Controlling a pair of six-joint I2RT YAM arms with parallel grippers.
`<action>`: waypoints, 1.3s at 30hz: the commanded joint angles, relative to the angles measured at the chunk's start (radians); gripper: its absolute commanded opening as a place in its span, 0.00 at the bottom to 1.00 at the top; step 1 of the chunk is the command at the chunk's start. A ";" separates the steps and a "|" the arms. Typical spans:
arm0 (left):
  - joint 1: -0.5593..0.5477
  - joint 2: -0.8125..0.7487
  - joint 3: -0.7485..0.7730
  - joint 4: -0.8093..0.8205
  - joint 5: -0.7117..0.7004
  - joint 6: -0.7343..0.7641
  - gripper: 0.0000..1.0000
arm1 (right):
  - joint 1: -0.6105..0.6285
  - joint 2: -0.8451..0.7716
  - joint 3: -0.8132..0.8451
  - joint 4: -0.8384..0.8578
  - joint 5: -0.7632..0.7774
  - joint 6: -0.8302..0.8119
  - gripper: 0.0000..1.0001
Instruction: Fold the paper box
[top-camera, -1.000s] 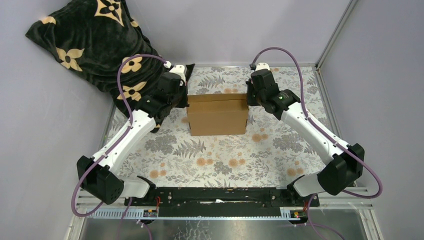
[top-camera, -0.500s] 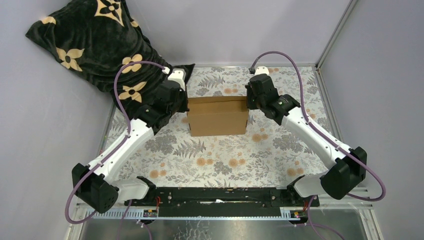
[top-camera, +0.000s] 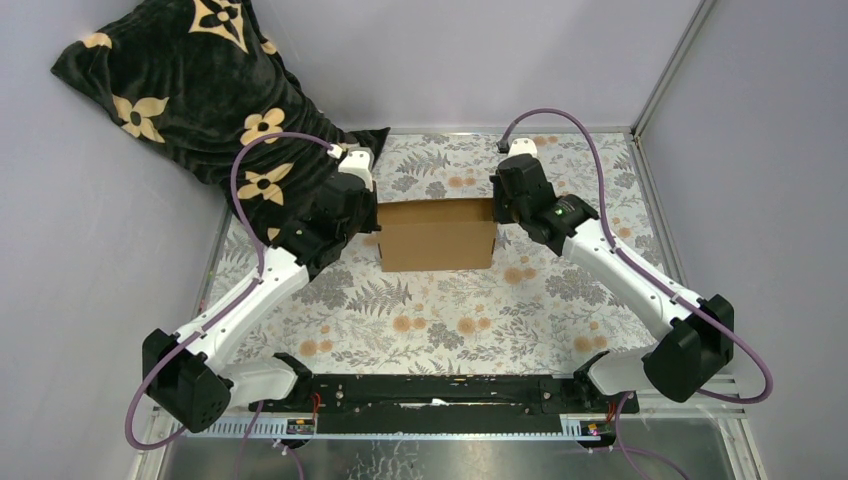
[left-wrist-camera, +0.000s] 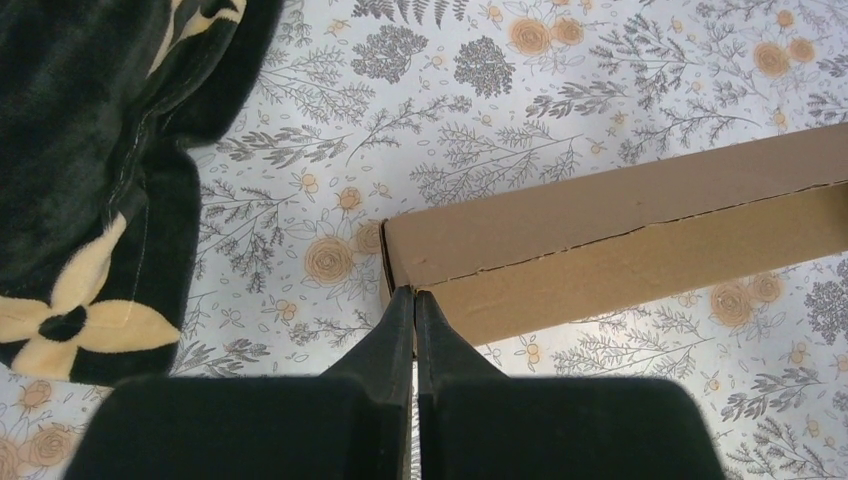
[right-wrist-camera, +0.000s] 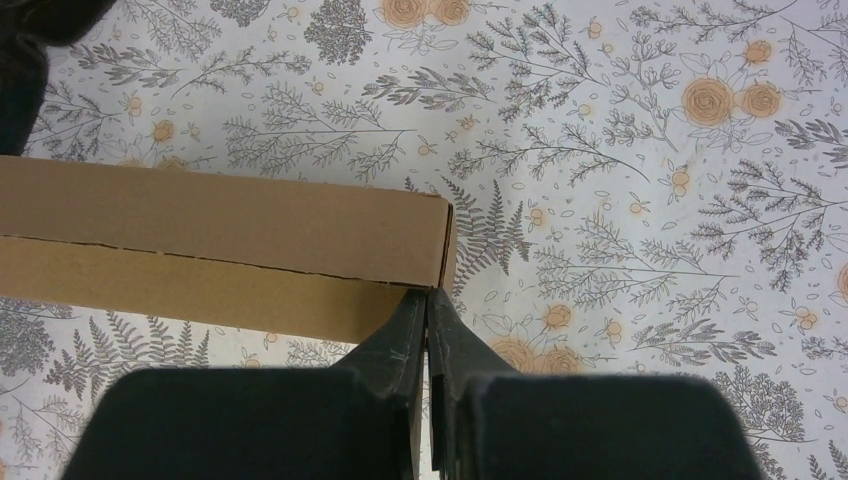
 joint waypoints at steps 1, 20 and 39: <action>-0.072 0.028 -0.054 0.029 0.179 -0.062 0.00 | 0.070 0.007 -0.036 0.011 -0.174 0.032 0.00; -0.107 -0.001 -0.107 0.028 0.140 -0.078 0.00 | 0.077 -0.111 -0.096 0.029 -0.289 0.041 0.44; -0.114 0.008 -0.103 0.017 0.119 -0.072 0.00 | 0.070 -0.159 -0.106 0.041 -0.203 0.154 0.82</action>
